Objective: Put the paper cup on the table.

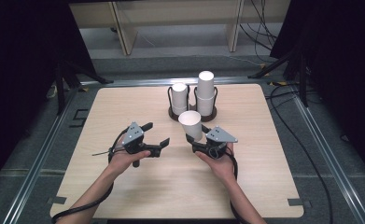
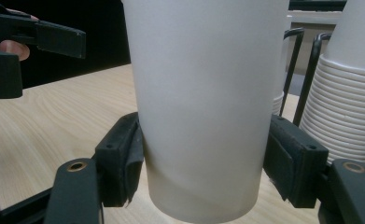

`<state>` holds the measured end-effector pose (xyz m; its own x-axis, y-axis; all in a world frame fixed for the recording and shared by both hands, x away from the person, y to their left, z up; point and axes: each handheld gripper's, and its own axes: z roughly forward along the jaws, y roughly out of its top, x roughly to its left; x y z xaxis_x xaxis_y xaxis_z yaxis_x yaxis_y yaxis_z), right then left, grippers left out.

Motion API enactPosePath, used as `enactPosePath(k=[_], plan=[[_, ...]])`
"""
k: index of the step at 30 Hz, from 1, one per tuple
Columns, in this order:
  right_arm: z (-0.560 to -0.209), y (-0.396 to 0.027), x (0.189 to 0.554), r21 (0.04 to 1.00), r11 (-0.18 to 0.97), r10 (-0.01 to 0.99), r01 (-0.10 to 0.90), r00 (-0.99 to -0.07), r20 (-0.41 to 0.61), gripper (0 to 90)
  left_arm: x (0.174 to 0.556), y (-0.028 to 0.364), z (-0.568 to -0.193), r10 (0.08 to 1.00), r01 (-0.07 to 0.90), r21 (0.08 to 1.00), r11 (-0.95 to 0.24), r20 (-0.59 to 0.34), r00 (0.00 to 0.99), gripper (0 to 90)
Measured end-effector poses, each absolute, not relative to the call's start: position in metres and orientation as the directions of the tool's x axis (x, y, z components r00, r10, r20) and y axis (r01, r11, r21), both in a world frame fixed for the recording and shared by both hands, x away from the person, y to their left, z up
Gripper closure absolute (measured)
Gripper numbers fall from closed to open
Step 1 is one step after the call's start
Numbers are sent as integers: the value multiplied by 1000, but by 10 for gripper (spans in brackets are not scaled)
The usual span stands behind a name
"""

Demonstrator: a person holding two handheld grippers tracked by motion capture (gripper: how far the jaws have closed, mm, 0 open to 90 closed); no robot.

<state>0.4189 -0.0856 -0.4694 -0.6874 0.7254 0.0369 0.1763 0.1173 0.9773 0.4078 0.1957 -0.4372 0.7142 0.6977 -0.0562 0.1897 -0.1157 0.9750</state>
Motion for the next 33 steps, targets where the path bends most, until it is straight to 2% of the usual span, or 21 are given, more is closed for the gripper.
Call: enactPosePath(k=[1,2,3,4,11,24,27,29,33], plan=[[-470,-85,418,975,121,728,185,-684,40,340,409,195,-437,693,192,977,-91,-76,717,61],[-471,-83,419,977,116,728,177,-684,37,340,410,201,-434,687,191,963,-191,-8,727,61],[-470,-83,419,974,126,726,189,-687,39,340,411,201,-433,684,193,962,-193,-9,730,61],[-471,-82,419,975,118,728,185,-684,42,340,411,191,-433,690,205,976,-73,-99,717,61],[-467,-77,424,983,105,717,150,-697,30,340,419,174,-424,684,197,977,-80,-90,724,56],[-463,-71,419,980,131,722,149,-692,9,340,430,154,-419,675,235,971,-36,-149,722,52],[-463,-69,422,984,133,726,120,-687,-14,341,432,150,-420,676,232,971,-50,-138,724,50],[-463,-67,422,982,120,721,145,-693,14,340,434,147,-420,678,225,973,-59,-127,724,48],[-463,-65,423,983,130,713,128,-701,-3,340,437,141,-418,674,221,973,-63,-122,729,51]])
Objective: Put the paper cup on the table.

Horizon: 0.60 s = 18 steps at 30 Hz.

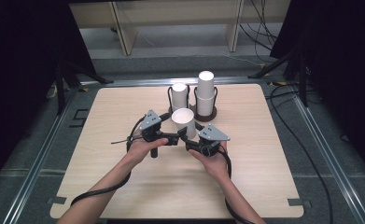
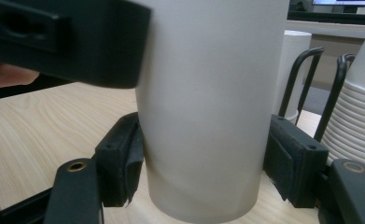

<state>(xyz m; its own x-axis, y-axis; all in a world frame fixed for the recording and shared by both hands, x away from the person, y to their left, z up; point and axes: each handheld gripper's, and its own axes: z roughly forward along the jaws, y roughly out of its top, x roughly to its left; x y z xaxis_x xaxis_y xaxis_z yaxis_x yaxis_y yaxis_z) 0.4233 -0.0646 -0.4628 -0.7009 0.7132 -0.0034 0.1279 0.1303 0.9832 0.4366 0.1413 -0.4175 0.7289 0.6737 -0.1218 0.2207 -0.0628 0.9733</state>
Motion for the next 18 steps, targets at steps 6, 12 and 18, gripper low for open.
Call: enactPosePath(k=[6,12,18], plan=[[-464,-61,423,983,143,708,112,-705,-23,340,439,135,-417,672,234,970,-69,-128,729,85],[-464,-58,421,984,148,713,98,-700,-38,339,439,135,-419,668,244,967,-66,-139,731,156],[-464,-56,423,985,146,697,88,-716,-39,316,438,137,-418,667,225,971,-80,-115,736,204]])
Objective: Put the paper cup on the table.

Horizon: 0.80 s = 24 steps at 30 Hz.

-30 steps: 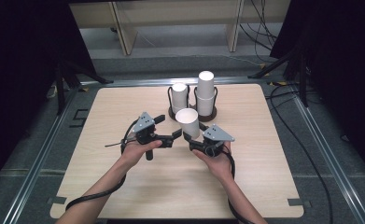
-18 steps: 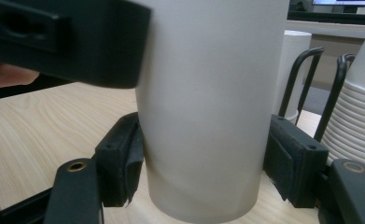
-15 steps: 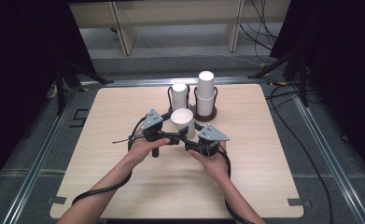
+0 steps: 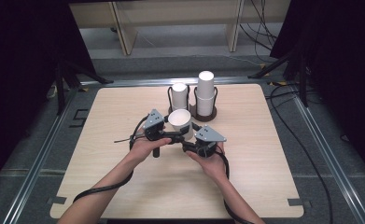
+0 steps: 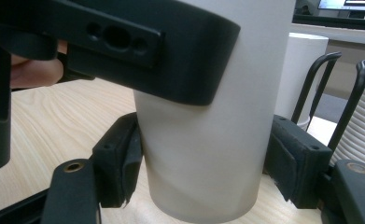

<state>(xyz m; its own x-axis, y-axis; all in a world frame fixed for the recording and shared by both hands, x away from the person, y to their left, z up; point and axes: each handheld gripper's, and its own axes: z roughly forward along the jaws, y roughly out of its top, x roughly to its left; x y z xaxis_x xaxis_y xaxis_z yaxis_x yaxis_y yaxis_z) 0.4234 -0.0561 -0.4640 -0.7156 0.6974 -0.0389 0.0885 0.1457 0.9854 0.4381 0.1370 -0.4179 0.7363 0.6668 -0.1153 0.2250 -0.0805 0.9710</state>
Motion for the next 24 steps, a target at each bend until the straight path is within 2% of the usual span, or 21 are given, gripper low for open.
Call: enactPosePath(k=[4,9,12,17,18,19,23,24], plan=[[-462,-56,422,979,171,710,111,-703,-44,297,437,137,-417,669,196,976,-91,-86,739,234],[-464,-53,424,978,177,709,109,-704,-50,149,436,140,-416,681,169,980,-107,-52,731,245],[-464,-55,424,973,205,717,108,-693,-74,151,435,144,-415,689,162,980,-117,-37,724,246],[-465,-57,419,968,208,693,141,-719,-44,151,434,154,-414,706,147,981,-124,-17,708,248],[-465,-59,419,970,219,706,110,-704,-80,151,433,156,-414,710,143,982,-126,-12,704,247],[-465,-61,418,967,215,702,134,-710,-58,151,432,159,-414,718,143,981,-130,-6,696,247],[-466,-69,417,972,203,701,122,-711,-57,151,432,173,-412,735,116,984,-135,21,678,248],[-466,-71,414,967,202,717,157,-696,-37,152,432,177,-411,739,116,984,-135,22,673,248]])
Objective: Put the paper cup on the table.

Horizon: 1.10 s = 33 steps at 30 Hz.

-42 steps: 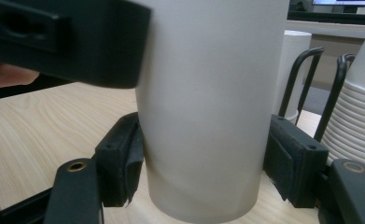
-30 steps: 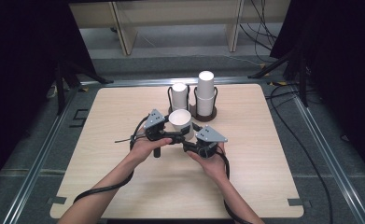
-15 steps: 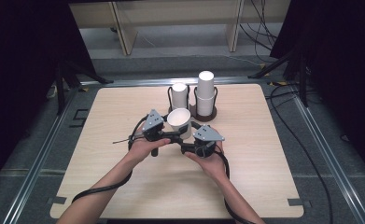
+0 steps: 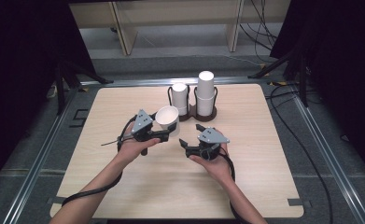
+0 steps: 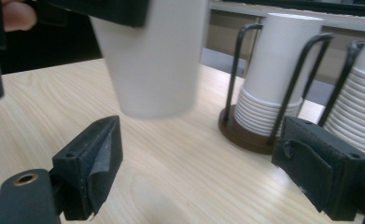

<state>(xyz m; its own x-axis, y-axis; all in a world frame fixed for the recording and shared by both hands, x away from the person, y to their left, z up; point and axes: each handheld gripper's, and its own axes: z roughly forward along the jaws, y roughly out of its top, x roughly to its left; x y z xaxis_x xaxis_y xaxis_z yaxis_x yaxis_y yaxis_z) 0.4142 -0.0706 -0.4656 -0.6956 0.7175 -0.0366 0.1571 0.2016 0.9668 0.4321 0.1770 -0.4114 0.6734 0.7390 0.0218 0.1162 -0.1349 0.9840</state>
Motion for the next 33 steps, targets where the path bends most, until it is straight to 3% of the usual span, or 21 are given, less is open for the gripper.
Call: enactPosePath(k=[1,2,4,6,8,9,15,16,19,32,33], plan=[[-466,-73,416,972,202,714,122,-697,-61,151,432,181,-411,744,117,983,-138,25,668,248],[-466,-75,414,967,192,724,165,-689,-26,152,432,184,-411,741,121,984,-133,18,671,248],[-466,-80,415,971,197,733,137,-678,-53,151,432,191,-412,750,121,984,-132,19,661,248],[-466,-83,413,967,185,740,175,-672,-20,152,432,198,-414,758,124,983,-133,20,652,248],[-468,-86,415,973,190,734,133,-677,-50,153,433,204,-415,764,122,983,-137,27,644,248],[-468,-87,412,967,186,741,175,-671,-21,153,434,206,-417,765,118,986,-121,17,644,248],[-472,-93,410,965,184,753,186,-658,-17,154,433,219,-421,784,136,982,-132,20,620,249],[-472,-96,413,970,207,751,131,-656,-72,154,433,221,-422,788,137,982,-130,19,616,249],[-474,-96,408,962,188,756,196,-654,-14,155,433,225,-425,800,131,984,-119,17,599,249],[-477,-103,410,969,173,779,174,-626,-27,168,433,247,-437,846,151,981,-124,25,532,249],[-477,-103,408,964,165,772,208,-635,5,170,433,249,-437,852,156,980,-123,23,523,250]])
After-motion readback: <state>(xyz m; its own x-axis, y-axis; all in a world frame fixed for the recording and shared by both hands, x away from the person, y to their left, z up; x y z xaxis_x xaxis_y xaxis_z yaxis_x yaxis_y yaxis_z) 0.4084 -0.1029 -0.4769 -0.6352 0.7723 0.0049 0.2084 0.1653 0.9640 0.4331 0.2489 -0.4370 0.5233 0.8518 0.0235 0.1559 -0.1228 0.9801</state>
